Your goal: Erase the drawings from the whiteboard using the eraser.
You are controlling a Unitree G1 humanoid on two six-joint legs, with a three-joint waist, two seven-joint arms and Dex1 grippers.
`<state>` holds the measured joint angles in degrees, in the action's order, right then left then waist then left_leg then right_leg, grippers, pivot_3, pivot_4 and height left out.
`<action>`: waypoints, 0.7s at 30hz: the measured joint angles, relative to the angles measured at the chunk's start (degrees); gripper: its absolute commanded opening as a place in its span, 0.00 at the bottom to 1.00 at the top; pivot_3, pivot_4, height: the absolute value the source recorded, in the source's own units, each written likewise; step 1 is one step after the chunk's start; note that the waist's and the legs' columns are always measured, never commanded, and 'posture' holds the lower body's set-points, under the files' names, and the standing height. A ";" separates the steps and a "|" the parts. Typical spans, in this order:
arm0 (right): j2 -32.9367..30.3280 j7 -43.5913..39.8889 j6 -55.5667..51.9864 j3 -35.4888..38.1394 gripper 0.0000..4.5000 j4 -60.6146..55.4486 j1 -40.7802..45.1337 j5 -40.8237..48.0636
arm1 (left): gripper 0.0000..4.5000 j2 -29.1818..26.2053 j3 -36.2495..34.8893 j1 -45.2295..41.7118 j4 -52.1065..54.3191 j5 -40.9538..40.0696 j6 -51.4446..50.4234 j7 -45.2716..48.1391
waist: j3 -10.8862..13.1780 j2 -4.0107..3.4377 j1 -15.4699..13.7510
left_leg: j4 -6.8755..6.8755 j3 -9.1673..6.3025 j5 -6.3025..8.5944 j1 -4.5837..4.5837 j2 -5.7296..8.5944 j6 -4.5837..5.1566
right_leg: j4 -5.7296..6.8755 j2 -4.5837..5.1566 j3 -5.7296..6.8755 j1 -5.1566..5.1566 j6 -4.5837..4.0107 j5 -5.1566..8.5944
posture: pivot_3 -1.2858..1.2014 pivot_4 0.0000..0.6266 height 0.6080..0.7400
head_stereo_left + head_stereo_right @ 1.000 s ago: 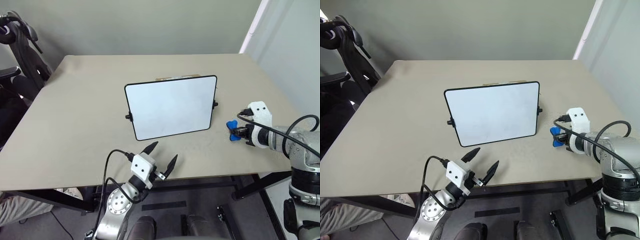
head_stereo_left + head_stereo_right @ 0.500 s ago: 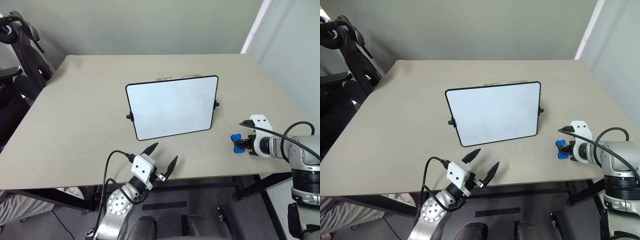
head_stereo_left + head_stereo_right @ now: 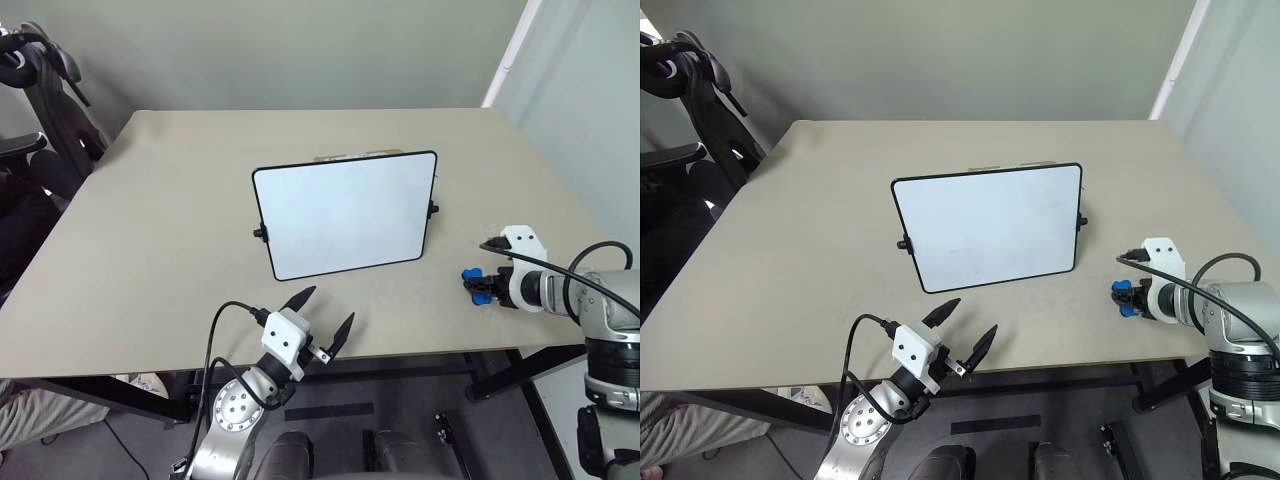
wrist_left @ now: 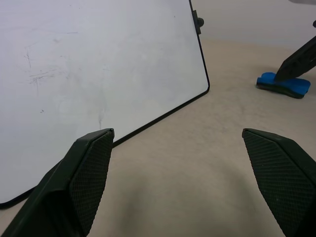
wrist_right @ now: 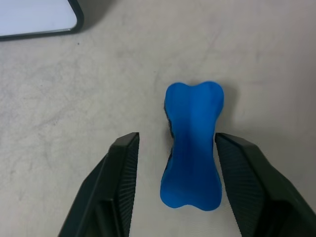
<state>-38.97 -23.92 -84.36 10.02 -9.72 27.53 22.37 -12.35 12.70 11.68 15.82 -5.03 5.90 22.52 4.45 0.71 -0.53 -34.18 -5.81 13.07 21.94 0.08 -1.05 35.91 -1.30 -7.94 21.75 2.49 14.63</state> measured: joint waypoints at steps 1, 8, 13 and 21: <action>-0.80 -0.13 0.01 0.01 0.53 -0.80 -0.04 0.04 | 1.00 -0.08 -0.04 0.01 0.01 -0.04 0.00 0.02 | 0.00 0.01 0.00 | 0.00 0.00 0.00 -0.01 0.00 0.00 | 0.00 0.00 0.00 -0.01 0.01 0.01 | 0.52 0.24 0.92; -3.56 -2.22 1.33 1.08 0.53 -6.92 -1.46 1.96 | 1.00 -0.31 -0.46 -0.07 0.01 -0.21 0.00 0.18 | 0.01 0.02 -0.03 | 0.00 0.00 0.00 0.00 0.01 -0.01 | 0.00 -0.01 0.00 -0.02 0.03 0.08 | 0.52 0.24 0.92; -3.75 -6.42 5.96 3.12 0.53 -16.06 -6.06 5.90 | 1.00 -0.56 -0.66 -0.23 -0.02 -0.29 0.03 0.82 | 0.01 0.07 -0.05 | -0.01 -0.03 0.01 -0.05 0.01 -0.01 | -0.01 -0.10 0.00 -0.12 0.00 0.21 | 0.52 0.24 0.92; -2.75 -10.10 17.25 4.75 0.53 -24.12 -15.93 8.82 | 1.00 -1.35 -0.48 -0.08 1.06 -0.34 0.01 1.35 | 0.03 0.15 -0.14 | -0.09 -0.07 0.01 -0.06 0.04 -0.01 | -0.02 -0.10 -0.01 -0.17 -0.05 0.26 | 0.52 0.24 0.92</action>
<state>-41.72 -34.02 -67.11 14.77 -33.84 11.60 31.19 -13.69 12.22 11.60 16.88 -5.37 5.91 23.87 4.48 0.86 -0.67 -34.26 -5.88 13.08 21.88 0.11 -1.06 35.90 -1.39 -7.95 21.58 2.44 14.89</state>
